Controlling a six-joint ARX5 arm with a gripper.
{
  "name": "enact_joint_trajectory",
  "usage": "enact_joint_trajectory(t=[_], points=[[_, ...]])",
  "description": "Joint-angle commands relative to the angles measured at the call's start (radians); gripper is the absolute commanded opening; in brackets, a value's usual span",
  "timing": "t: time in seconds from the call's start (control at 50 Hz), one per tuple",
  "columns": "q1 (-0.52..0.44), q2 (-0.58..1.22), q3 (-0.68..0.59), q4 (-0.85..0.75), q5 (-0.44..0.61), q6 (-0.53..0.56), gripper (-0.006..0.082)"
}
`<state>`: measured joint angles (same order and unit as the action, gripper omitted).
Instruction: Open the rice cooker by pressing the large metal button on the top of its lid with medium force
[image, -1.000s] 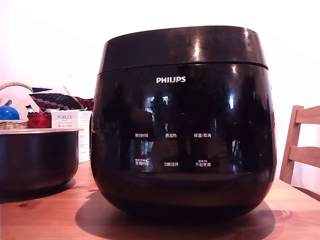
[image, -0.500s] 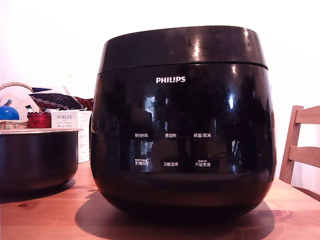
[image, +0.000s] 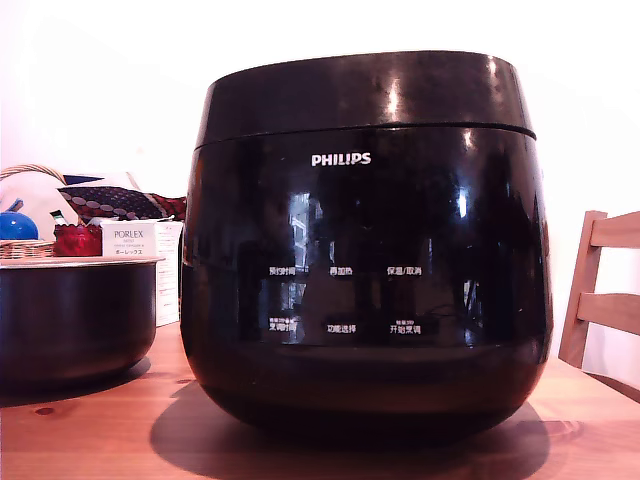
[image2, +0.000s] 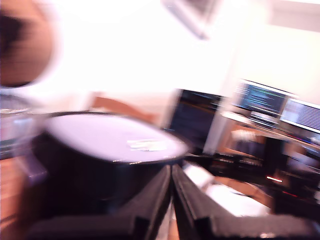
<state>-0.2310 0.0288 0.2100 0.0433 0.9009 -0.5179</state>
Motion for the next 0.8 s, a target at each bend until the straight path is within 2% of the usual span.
enact_joint_trajectory(t=[0.0,0.14,0.16,0.34,0.42,0.48,0.5,0.54,0.78], points=[[-0.014,0.043,0.009,0.004,0.027,0.002,-0.0021],[-0.041,0.117,0.044,0.012,0.062,0.003,-0.0021],[-0.044,0.128,0.05,0.012,0.063,0.038,-0.0021],[-0.074,0.253,0.11,0.036,0.061,0.125,-0.0021],[-0.088,0.319,0.139,0.056,0.06,0.206,-0.0021],[-0.101,0.373,0.158,0.07,0.059,0.208,-0.0021],[-0.105,0.389,0.165,0.072,0.058,0.258,-0.0021],[-0.117,0.428,0.182,0.076,0.053,0.268,-0.0021],[-0.226,0.621,0.251,0.194,-0.072,0.426,-0.0021]])
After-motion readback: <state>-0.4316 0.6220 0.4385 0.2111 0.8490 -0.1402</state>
